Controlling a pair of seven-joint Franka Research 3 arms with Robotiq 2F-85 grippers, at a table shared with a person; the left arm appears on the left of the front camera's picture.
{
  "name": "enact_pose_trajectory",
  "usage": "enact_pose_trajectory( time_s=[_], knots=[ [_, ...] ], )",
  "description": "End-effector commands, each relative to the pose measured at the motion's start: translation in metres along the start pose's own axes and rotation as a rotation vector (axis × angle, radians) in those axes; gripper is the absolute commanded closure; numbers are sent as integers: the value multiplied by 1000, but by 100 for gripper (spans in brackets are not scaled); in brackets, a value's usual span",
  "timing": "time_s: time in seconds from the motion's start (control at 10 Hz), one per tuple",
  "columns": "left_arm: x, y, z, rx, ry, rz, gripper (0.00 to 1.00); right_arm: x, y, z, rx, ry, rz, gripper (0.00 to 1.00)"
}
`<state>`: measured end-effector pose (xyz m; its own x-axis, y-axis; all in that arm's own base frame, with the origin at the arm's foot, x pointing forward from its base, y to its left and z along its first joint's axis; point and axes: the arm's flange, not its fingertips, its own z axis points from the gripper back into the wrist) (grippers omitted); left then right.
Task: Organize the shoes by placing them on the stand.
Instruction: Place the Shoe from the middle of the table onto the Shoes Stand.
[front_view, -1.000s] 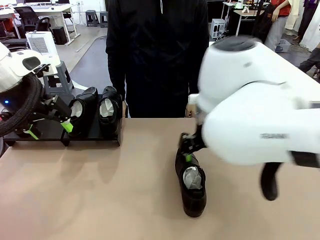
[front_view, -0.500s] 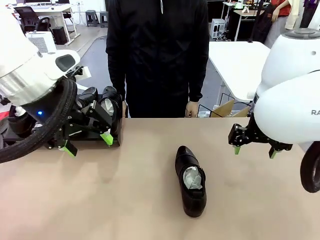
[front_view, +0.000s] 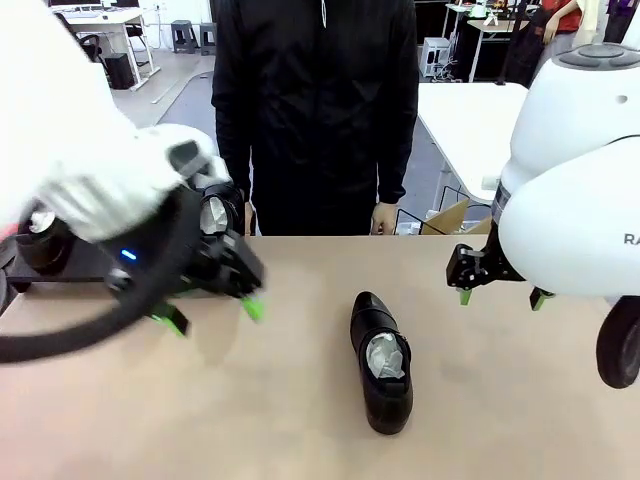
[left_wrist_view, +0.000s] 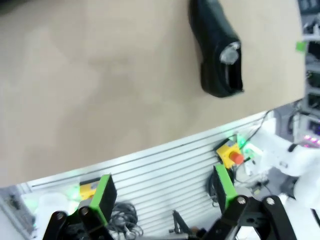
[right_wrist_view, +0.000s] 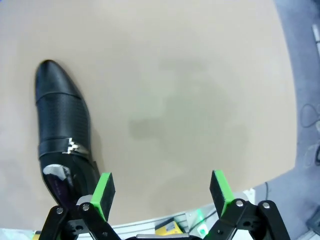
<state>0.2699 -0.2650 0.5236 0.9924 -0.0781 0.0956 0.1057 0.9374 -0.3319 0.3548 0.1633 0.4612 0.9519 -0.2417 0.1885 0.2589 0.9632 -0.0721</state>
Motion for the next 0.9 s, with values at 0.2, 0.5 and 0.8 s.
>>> enact_pose_trajectory(
  time_s=[0.2, 0.5, 0.8],
  knots=[
    [12, -69, -71, 102, -55, -25, 0, -1, -63, 12, -66, 7, -191, 0],
    [27, -104, -113, 191, -121, -135, 0, -7, -92, 4, -44, 39, -329, 0],
    [40, -130, -151, 257, -159, -190, 0, 3, -79, 10, -52, 25, -212, 0]
  ],
)
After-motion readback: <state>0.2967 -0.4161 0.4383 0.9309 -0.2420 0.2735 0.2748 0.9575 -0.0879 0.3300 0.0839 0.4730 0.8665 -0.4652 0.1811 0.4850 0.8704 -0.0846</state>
